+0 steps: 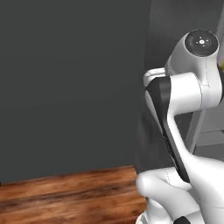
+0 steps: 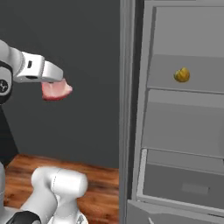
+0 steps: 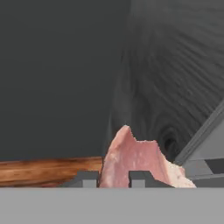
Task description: Open the fridge, remove the kiwi, squash, and steak, and place them on any counter.
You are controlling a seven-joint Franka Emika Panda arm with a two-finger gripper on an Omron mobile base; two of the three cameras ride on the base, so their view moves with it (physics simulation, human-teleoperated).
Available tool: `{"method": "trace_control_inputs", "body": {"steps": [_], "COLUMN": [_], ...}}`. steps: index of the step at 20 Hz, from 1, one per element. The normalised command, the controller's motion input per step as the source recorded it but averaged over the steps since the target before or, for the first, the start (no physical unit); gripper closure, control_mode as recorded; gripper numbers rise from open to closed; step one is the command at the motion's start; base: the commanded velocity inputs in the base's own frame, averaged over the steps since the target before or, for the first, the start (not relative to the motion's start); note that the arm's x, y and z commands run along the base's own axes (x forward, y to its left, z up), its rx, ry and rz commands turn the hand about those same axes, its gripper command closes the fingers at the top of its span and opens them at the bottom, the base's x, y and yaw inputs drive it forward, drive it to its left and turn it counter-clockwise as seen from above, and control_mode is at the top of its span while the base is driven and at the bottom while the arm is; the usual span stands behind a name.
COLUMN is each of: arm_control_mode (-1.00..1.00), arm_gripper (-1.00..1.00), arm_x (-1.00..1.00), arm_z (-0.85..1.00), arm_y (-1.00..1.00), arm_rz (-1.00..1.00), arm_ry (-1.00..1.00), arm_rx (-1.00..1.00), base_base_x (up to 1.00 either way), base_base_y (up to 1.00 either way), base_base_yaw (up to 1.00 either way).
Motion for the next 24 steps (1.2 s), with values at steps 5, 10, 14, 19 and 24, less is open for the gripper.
{"method": "trace_control_inputs", "body": {"steps": [5,10,14,19,24], "arm_control_mode": [1.00,1.00,1.00,1.00,1.00], "arm_gripper": [1.00,1.00,1.00,1.00,1.00], "arm_x": [0.00,0.00,0.00,0.00,0.00], "arm_z": [0.00,0.00,0.00,0.00,0.00], "arm_y": [0.00,0.00,0.00,0.00,0.00], "arm_rz": [0.00,0.00,0.00,0.00,0.00], "arm_ry": [0.00,0.00,0.00,0.00,0.00], "arm_rx": [0.00,0.00,0.00,0.00,0.00], "base_base_x": [-0.95,-1.00,-0.91,-0.46,-0.53], "base_base_y": [0.40,0.00,0.23,0.77,0.76], "base_base_yaw": [-0.36,-0.67,-0.74,-0.62,-0.63]}}
